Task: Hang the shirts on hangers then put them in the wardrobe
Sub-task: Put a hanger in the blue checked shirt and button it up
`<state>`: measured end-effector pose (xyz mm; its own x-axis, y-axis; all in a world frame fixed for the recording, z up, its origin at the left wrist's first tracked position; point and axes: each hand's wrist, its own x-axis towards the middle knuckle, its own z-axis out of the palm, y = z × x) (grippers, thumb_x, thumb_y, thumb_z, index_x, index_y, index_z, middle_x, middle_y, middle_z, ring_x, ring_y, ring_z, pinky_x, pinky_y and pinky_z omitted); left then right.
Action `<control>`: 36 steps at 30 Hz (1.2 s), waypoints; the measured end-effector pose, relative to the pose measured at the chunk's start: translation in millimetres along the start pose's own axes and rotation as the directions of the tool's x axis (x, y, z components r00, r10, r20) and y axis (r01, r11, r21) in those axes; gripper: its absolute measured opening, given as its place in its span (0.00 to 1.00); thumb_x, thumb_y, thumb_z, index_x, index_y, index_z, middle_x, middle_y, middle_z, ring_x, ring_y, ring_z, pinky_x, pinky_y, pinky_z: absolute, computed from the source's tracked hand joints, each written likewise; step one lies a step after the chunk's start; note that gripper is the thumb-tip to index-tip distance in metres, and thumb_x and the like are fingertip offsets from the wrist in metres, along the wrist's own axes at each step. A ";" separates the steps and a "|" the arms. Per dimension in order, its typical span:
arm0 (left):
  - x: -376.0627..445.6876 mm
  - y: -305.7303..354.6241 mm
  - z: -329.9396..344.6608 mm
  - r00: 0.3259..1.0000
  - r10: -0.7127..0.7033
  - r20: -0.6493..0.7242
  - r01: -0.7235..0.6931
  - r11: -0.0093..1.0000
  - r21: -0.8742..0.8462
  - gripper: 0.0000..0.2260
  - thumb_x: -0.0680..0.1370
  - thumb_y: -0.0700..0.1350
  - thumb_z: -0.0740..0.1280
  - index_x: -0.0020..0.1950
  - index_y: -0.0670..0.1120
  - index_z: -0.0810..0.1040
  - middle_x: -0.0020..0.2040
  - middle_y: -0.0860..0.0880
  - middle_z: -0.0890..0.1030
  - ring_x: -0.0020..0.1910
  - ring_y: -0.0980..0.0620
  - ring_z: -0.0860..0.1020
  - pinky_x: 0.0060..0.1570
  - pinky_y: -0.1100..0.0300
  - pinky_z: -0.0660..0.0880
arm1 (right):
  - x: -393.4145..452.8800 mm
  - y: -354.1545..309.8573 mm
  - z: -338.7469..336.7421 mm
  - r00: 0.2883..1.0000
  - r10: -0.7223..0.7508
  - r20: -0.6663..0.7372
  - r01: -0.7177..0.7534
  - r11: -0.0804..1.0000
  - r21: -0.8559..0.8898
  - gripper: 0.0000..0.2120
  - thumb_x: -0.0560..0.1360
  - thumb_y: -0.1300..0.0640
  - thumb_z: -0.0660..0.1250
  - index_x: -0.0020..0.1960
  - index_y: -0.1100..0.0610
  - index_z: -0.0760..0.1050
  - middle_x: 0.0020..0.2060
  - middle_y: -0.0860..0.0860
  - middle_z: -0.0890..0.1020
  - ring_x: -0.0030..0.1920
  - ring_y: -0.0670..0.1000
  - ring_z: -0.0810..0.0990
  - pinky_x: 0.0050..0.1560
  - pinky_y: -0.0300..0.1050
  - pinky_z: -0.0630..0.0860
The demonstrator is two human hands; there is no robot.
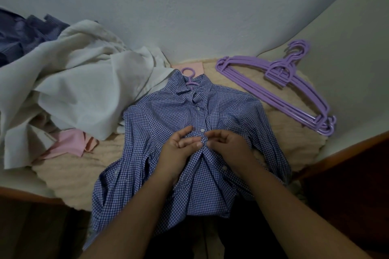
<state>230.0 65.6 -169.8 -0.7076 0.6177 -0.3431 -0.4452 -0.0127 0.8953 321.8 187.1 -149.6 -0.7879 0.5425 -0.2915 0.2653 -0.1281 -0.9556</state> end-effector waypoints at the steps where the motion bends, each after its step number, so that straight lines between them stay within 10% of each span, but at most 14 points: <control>1: -0.5 -0.4 0.4 1.000 -0.002 -0.002 0.002 1.000 -0.005 0.23 0.71 0.32 0.71 0.64 0.46 0.74 0.45 0.48 0.85 0.51 0.52 0.83 0.56 0.60 0.75 | -0.5 -0.7 0.9 1.000 -0.011 -0.003 0.011 1.000 0.000 0.09 0.72 0.67 0.69 0.47 0.54 0.79 0.40 0.50 0.82 0.39 0.41 0.80 0.42 0.33 0.77; 21: -5.7 6.5 5.1 0.994 -0.111 0.022 0.113 0.983 -0.145 0.20 0.74 0.33 0.69 0.65 0.43 0.72 0.54 0.41 0.83 0.51 0.50 0.83 0.41 0.65 0.78 | -0.4 3.6 5.3 1.000 -0.006 -0.023 0.007 0.999 0.047 0.09 0.71 0.70 0.68 0.41 0.56 0.77 0.36 0.54 0.80 0.39 0.52 0.77 0.39 0.43 0.76; 36: 1.2 4.5 2.4 1.000 -0.015 0.020 0.015 1.000 0.012 0.20 0.73 0.36 0.71 0.64 0.45 0.73 0.44 0.47 0.83 0.51 0.51 0.82 0.60 0.58 0.74 | 1.9 3.3 2.6 0.999 -0.007 -0.031 0.009 0.998 0.059 0.08 0.71 0.67 0.70 0.42 0.56 0.78 0.37 0.51 0.81 0.40 0.48 0.79 0.45 0.43 0.77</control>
<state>228.5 68.2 -165.6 -0.6898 0.6335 -0.3505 -0.4488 0.0058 0.8936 319.7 185.5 -153.4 -0.7720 0.5690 -0.2833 0.2249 -0.1723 -0.9590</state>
